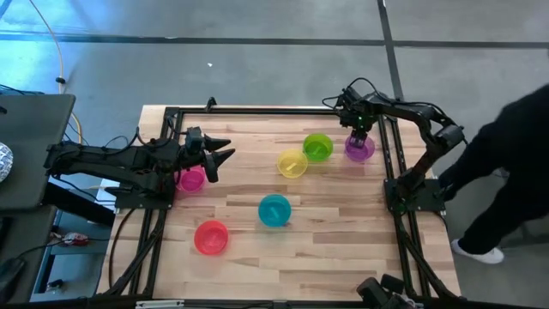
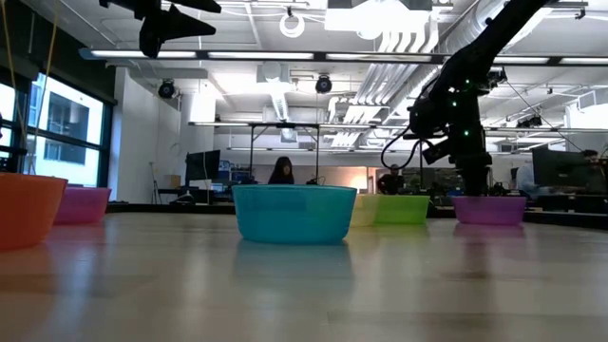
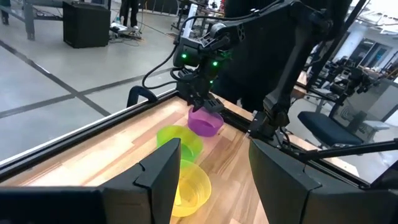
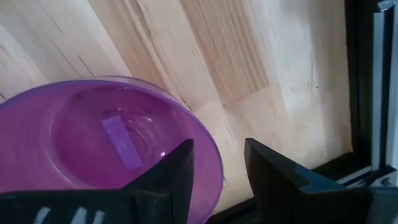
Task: Nest bowls inside each other
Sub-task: Stack the purple bowl on the blue bowl
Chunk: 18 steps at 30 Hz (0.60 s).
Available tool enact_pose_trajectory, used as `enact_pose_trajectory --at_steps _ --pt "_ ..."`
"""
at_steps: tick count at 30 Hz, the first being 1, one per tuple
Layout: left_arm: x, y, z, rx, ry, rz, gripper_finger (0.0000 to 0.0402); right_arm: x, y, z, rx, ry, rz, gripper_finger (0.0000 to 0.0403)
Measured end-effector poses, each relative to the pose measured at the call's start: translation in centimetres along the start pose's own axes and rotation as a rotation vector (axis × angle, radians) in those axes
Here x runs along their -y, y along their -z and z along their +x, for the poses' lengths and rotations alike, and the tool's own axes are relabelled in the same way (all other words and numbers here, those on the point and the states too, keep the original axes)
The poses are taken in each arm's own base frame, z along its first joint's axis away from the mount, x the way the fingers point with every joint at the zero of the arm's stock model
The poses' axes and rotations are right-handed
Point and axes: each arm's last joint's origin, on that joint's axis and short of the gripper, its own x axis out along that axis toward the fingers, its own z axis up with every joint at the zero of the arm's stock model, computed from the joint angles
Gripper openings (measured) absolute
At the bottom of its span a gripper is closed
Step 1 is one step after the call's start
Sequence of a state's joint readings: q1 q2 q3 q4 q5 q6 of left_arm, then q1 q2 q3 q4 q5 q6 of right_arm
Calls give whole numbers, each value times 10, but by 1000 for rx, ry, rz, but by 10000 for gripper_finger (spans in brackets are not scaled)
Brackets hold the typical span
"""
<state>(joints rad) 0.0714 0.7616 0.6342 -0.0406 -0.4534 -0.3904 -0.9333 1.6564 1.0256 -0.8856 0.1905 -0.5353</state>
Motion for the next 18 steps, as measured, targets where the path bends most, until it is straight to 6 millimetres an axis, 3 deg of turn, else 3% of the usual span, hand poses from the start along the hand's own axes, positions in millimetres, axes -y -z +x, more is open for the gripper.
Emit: enact_pose_trajectory --at_steps 6,15,18 --pt "0 0 0 0 1 0 181 -1 0 0 8 -34 33 105" --pt "0 0 0 0 1 25 181 -6 4 0 -14 -115 81 9" --pt "0 0 0 -1 1 35 181 -7 5 -1 -33 -121 158 7"
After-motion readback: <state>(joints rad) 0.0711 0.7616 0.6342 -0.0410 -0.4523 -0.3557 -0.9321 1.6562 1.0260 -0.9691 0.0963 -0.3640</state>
